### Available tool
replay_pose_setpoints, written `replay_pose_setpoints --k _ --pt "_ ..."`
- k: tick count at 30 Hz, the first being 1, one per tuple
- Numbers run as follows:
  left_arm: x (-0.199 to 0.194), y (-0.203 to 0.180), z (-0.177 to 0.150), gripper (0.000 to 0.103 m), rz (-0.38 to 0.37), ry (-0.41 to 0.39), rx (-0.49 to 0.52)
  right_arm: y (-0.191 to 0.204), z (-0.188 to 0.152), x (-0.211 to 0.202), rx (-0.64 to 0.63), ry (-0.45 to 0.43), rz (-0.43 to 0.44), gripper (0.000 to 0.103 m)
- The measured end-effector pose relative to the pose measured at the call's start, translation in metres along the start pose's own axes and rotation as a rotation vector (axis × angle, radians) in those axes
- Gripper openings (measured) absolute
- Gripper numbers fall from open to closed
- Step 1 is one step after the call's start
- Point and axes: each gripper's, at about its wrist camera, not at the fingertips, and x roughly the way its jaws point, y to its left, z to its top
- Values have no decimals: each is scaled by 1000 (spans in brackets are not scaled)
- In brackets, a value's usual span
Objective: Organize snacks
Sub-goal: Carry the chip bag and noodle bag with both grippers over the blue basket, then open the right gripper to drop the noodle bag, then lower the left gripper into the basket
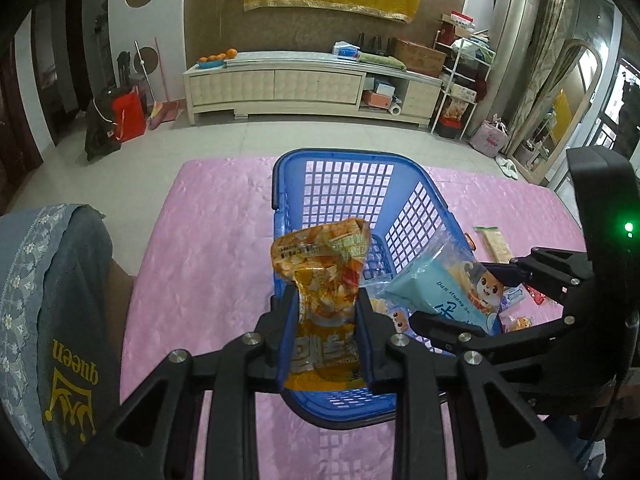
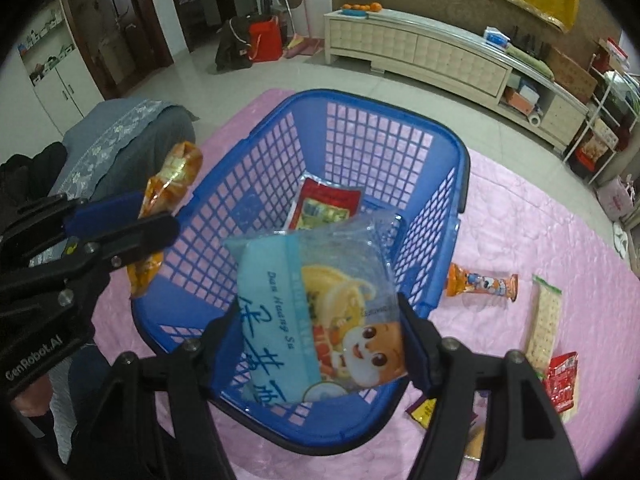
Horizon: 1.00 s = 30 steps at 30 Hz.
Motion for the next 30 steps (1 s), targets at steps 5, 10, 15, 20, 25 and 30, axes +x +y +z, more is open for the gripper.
replay_pose_setpoints --k 5,10,15,20,25,30 --pt "-1 -1 1 25 13 9 6 3 -1 -5 -21 -13 -53 90" --pt "-4 -8 1 25 11 11 17 -8 -3 -22 4 -30 -76 98" --pt "-7 -20 1 25 9 11 36 -27 -7 -35 51 -56 -87 103" --pt "-9 -34 5 25 3 9 66 -46 -11 -41 94 -70 -89 103" --pt "-1 -50 14 25 -1 16 103 -67 -13 -42 146 -85 -80 103" --pt "17 -58 23 25 -6 42 117 -87 -13 -39 192 -95 -75 103"
